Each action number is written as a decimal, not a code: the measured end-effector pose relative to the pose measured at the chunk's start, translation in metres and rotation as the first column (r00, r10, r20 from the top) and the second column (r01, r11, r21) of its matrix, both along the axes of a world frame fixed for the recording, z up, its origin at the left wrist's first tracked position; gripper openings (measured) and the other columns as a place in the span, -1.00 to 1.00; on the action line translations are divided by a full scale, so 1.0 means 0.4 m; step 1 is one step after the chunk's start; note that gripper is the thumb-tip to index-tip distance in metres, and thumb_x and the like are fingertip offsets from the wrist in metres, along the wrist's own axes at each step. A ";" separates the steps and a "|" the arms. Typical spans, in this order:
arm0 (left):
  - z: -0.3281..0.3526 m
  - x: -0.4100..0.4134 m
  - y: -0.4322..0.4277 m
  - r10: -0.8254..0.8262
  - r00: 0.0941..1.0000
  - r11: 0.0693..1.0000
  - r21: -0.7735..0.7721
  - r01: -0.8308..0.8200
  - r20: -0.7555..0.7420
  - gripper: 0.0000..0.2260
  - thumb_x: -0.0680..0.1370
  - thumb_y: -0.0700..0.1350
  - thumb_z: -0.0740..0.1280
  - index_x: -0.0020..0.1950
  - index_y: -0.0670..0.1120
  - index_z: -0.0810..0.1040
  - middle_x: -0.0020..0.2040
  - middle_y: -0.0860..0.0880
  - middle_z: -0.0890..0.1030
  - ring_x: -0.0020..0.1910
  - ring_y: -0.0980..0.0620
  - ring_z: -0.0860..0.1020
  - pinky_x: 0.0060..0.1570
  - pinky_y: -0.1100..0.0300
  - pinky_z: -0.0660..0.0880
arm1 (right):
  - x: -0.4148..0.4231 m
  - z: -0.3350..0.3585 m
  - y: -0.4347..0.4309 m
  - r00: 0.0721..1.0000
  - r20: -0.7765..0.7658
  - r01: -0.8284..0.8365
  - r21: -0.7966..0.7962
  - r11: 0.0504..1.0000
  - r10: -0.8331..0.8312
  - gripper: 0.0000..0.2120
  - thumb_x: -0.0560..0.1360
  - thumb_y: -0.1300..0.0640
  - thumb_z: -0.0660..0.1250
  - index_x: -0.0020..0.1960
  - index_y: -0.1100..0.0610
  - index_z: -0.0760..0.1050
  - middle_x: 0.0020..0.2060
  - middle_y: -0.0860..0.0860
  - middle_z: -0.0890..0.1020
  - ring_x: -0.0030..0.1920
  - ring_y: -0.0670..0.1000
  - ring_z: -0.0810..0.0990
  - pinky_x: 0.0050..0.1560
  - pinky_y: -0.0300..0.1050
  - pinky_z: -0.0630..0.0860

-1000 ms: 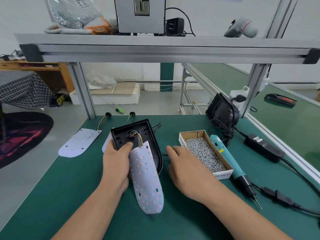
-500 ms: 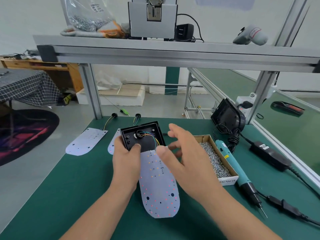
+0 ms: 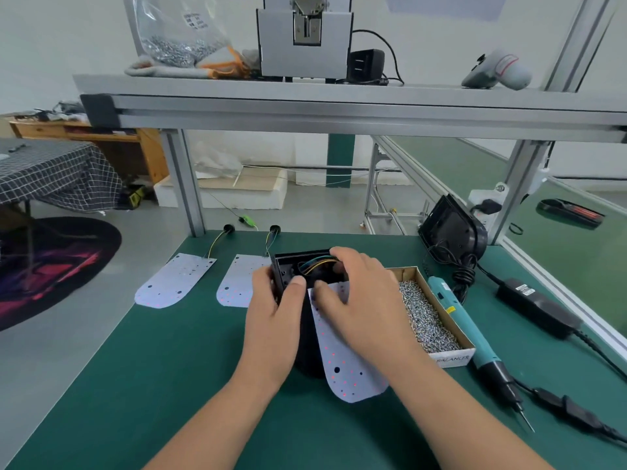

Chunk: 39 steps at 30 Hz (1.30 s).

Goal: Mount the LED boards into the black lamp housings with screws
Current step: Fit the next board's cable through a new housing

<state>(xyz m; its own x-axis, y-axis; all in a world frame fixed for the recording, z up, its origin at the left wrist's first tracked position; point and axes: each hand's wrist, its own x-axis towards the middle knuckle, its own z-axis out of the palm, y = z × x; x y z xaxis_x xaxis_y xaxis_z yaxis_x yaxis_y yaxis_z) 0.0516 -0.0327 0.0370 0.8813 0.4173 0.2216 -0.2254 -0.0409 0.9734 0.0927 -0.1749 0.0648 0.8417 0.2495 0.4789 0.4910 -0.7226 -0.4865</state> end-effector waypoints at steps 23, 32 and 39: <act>-0.012 -0.020 -0.031 -0.009 0.988 0.979 0.205 -0.023 0.155 -0.86 0.64 0.22 0.24 0.20 0.35 0.42 0.13 0.26 0.64 0.14 0.17 0.62 -0.01 0.42 0.48 | -0.007 0.027 0.006 0.993 0.114 -0.045 0.151 0.987 0.028 -0.81 0.51 -0.06 0.40 0.10 -0.07 0.62 -0.07 -0.17 0.72 -0.02 -0.08 0.54 0.11 0.04 0.49; -0.013 -0.016 -0.024 -0.030 0.986 0.967 0.253 -0.014 0.167 -0.84 0.67 0.30 0.19 0.23 0.37 0.39 0.19 0.27 0.63 0.21 0.17 0.61 0.05 0.42 0.48 | -0.006 0.026 0.023 0.995 0.095 -0.054 0.161 0.986 0.039 -0.72 0.52 -0.25 0.27 0.01 -0.10 0.62 -0.18 -0.20 0.67 -0.10 -0.10 0.57 0.12 0.06 0.47; -0.013 -0.018 -0.025 -0.005 0.985 0.966 0.256 -0.039 0.170 -0.87 0.64 0.28 0.18 0.18 0.41 0.38 0.12 0.29 0.62 0.13 0.18 0.60 -0.02 0.43 0.47 | -0.015 0.021 0.018 0.992 0.124 -0.067 0.249 0.966 0.037 -0.88 0.54 -0.04 0.38 0.06 -0.09 0.53 -0.20 -0.21 0.67 -0.05 -0.14 0.47 -0.02 -0.05 0.47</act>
